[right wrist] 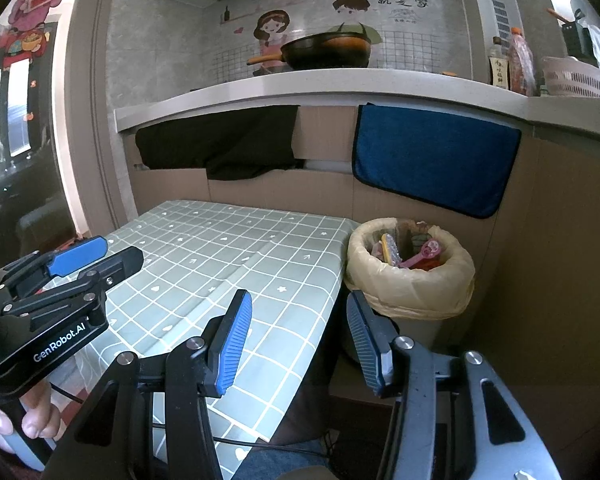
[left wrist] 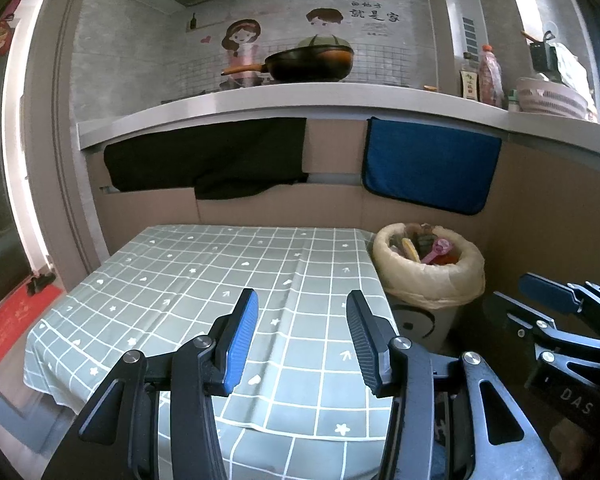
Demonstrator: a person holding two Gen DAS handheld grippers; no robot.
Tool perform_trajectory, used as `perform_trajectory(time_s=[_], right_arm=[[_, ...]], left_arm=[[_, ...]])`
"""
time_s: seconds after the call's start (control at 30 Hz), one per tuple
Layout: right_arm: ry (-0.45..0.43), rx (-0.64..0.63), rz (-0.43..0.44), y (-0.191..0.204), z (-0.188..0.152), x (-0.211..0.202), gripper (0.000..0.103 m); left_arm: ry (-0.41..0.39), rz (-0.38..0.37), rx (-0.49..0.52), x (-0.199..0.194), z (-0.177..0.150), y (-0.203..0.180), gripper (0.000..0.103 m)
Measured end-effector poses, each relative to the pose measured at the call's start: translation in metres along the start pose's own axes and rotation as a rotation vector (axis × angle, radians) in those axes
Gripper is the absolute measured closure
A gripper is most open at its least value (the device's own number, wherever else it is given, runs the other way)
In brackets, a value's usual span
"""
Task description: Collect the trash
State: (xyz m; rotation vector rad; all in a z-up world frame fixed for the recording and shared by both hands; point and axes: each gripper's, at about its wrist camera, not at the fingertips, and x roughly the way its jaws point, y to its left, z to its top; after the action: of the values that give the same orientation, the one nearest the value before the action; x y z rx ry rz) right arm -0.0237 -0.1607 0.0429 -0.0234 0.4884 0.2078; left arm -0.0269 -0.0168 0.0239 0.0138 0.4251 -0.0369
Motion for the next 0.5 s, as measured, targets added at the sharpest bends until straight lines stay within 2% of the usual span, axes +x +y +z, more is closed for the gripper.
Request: perform_trajectory(time_s=[0.5], right_arm=[[0.012,0.004,0.001,0.0003,-0.001,0.0011,0.055]], left_arm=[[0.015,-0.004,0.001,0.0011,-0.0015,0.0014,0.056]])
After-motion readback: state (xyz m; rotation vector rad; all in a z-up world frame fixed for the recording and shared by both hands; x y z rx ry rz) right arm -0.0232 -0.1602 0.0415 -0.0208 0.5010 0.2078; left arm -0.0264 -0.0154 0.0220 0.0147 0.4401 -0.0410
